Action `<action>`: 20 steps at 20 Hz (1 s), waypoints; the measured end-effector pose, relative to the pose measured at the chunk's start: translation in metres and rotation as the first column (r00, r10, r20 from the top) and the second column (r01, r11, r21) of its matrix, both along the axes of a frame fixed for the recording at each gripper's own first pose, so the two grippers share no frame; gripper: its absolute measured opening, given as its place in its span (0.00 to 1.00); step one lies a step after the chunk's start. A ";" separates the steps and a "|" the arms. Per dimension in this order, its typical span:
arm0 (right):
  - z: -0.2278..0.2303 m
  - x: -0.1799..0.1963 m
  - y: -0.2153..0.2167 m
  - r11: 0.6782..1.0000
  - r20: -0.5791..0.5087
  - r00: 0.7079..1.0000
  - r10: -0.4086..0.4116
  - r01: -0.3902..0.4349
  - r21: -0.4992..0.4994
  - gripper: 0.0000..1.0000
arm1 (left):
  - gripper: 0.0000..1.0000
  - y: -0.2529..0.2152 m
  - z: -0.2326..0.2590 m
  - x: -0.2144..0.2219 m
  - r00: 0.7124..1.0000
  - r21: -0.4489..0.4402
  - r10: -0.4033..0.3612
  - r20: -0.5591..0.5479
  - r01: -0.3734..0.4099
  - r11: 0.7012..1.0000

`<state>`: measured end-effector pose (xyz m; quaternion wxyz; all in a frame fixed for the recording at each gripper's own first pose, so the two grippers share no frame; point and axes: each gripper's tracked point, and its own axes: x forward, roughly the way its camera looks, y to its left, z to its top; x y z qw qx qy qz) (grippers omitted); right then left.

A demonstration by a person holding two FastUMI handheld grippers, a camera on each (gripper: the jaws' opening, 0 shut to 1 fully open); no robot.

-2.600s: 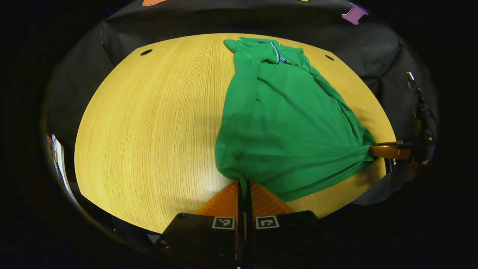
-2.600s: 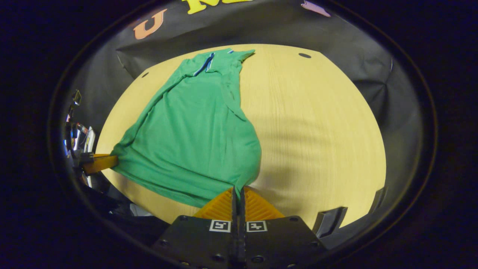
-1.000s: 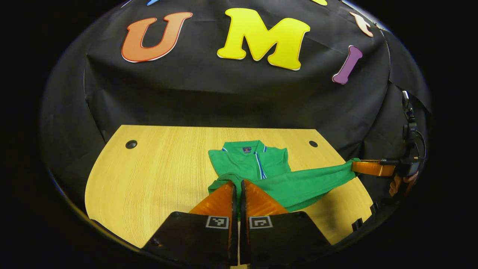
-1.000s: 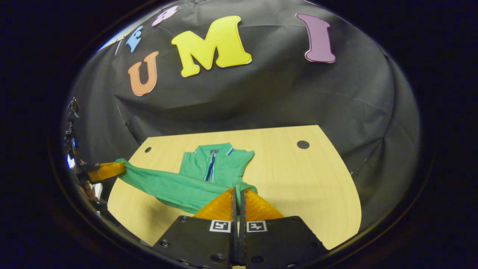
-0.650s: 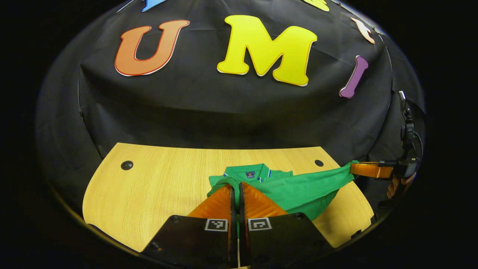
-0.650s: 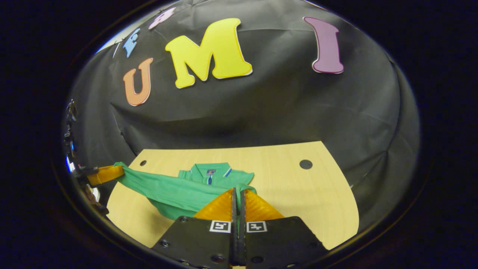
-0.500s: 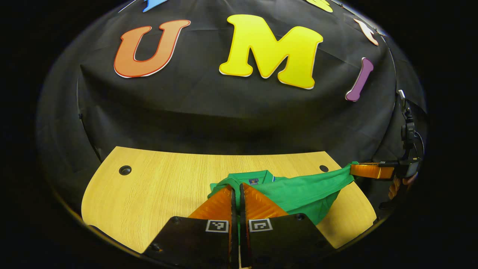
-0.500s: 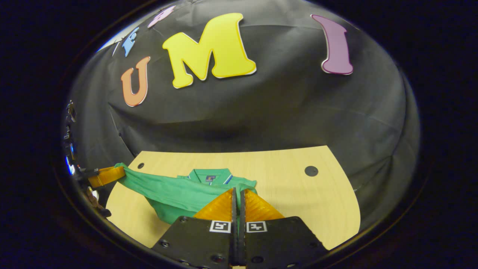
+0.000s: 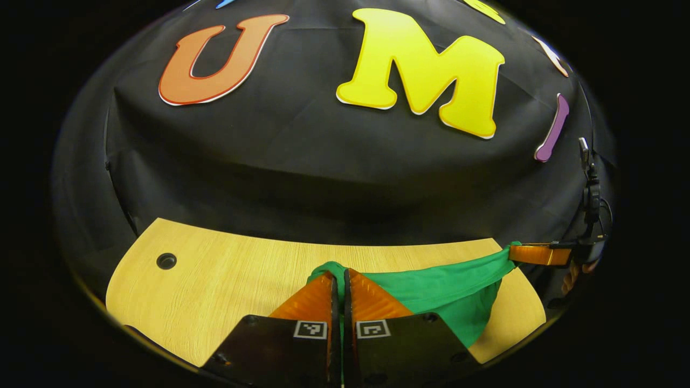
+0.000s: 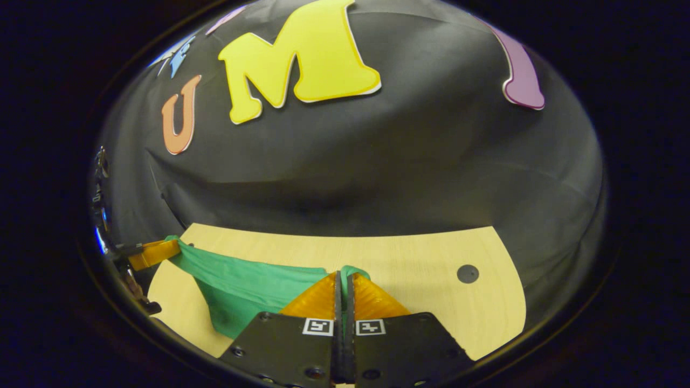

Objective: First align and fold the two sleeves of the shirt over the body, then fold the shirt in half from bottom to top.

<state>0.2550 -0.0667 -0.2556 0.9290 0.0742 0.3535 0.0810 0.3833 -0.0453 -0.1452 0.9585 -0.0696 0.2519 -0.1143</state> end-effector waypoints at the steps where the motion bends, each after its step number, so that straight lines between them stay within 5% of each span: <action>1: -0.005 0.005 0.001 1.000 -0.002 1.000 0.001 -0.001 -0.001 0.02 | 0.07 -0.002 -0.005 0.006 1.000 0.004 -0.003 0.000 0.003 1.000; 10: -0.068 0.017 0.004 1.000 -0.068 0.998 0.016 -0.017 -0.014 0.00 | 0.10 -0.001 -0.069 0.030 0.995 0.050 0.052 -0.084 -0.048 0.998; 12: -0.083 0.018 0.001 0.999 -0.106 0.994 0.002 -0.006 -0.035 0.06 | 0.18 0.006 -0.083 0.028 0.990 0.052 0.087 -0.107 -0.082 0.995; 13: -0.088 0.014 0.000 0.999 -0.122 0.993 0.001 -0.005 -0.037 0.12 | 0.46 0.011 -0.083 0.028 0.989 0.064 0.107 -0.106 -0.101 0.993; 14: -0.093 0.009 -0.001 0.999 -0.126 0.992 -0.005 0.001 -0.035 0.22 | 0.31 0.013 -0.084 0.027 0.987 0.068 0.120 -0.102 -0.114 0.991; 16: -0.090 0.004 -0.005 0.999 -0.109 0.994 -0.020 0.015 -0.049 0.43 | 0.92 0.016 -0.083 0.021 0.986 0.061 0.135 -0.103 -0.129 0.990; 20: -0.062 -0.010 -0.008 0.996 -0.037 0.998 -0.042 0.039 -0.082 0.98 | 1.00 0.026 -0.060 0.005 0.987 0.087 0.153 -0.055 -0.148 0.985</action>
